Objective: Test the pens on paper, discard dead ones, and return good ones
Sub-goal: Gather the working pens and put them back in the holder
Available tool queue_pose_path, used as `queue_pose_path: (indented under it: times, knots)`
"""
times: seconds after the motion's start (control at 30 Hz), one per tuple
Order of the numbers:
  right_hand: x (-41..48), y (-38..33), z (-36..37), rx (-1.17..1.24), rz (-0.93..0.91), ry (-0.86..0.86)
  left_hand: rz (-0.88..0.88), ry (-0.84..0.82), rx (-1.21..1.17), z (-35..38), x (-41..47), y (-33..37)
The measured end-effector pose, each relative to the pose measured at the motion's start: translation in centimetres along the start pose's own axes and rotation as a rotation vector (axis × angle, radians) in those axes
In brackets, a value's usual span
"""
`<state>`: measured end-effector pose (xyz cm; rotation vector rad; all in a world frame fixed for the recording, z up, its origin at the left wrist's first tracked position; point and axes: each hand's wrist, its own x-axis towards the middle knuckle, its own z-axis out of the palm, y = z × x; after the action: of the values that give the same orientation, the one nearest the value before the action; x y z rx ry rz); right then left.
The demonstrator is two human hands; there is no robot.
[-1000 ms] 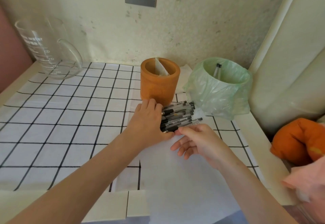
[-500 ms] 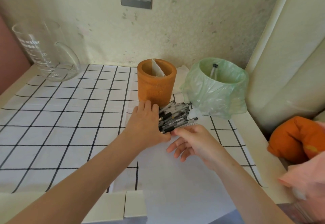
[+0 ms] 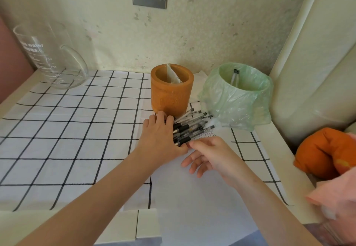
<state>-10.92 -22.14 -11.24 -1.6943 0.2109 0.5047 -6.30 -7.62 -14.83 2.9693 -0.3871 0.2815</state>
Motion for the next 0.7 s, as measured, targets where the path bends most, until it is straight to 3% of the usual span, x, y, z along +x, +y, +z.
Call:
queue_pose_path:
  times: [0.43, 0.7]
  knots:
    - [0.3, 0.2, 0.2, -0.014, -0.006, -0.009, 0.098, -0.005, -0.096, -0.4, 1.0, -0.8]
    - [0.5, 0.4, 0.2, -0.026, -0.02, -0.017, 0.154, -0.073, 0.026, -0.4, 1.9, -1.4]
